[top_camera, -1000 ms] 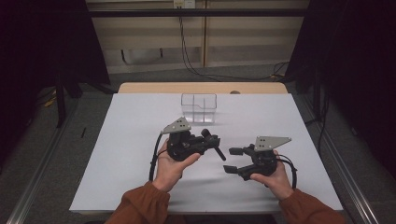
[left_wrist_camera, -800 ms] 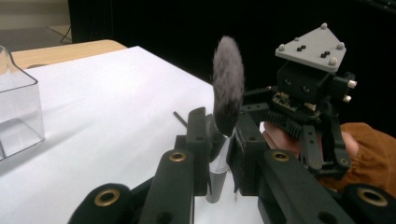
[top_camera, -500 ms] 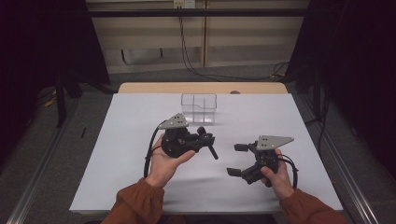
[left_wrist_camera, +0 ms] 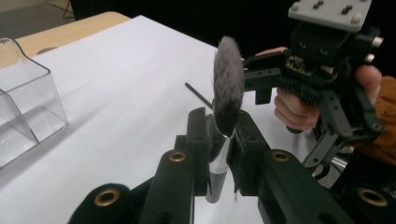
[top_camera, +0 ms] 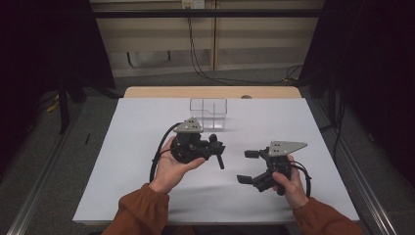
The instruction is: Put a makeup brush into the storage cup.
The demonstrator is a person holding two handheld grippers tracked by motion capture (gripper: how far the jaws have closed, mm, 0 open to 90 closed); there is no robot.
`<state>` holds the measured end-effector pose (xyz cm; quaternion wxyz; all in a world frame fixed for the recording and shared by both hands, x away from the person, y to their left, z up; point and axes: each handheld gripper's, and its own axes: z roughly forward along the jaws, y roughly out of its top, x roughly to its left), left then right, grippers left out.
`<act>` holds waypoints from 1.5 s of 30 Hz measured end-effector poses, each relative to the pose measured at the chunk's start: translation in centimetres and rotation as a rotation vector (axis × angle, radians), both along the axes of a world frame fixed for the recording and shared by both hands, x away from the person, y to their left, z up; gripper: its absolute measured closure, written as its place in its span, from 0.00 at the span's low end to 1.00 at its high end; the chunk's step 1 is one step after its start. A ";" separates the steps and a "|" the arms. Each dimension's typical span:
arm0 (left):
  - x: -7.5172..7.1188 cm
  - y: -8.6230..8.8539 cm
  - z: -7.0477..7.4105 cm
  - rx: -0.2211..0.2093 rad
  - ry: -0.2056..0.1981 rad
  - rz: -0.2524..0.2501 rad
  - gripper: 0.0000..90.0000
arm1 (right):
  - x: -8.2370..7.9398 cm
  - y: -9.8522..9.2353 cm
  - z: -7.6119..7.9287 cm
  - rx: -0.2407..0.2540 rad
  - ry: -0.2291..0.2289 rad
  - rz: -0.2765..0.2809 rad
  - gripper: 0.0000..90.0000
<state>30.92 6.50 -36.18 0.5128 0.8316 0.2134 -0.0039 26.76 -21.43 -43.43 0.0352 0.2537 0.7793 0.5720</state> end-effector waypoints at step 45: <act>0.0 -1.4 -1.6 0.036 0.054 -0.026 0.88 | 1.3 4.6 -1.2 -0.014 -0.040 0.070 0.18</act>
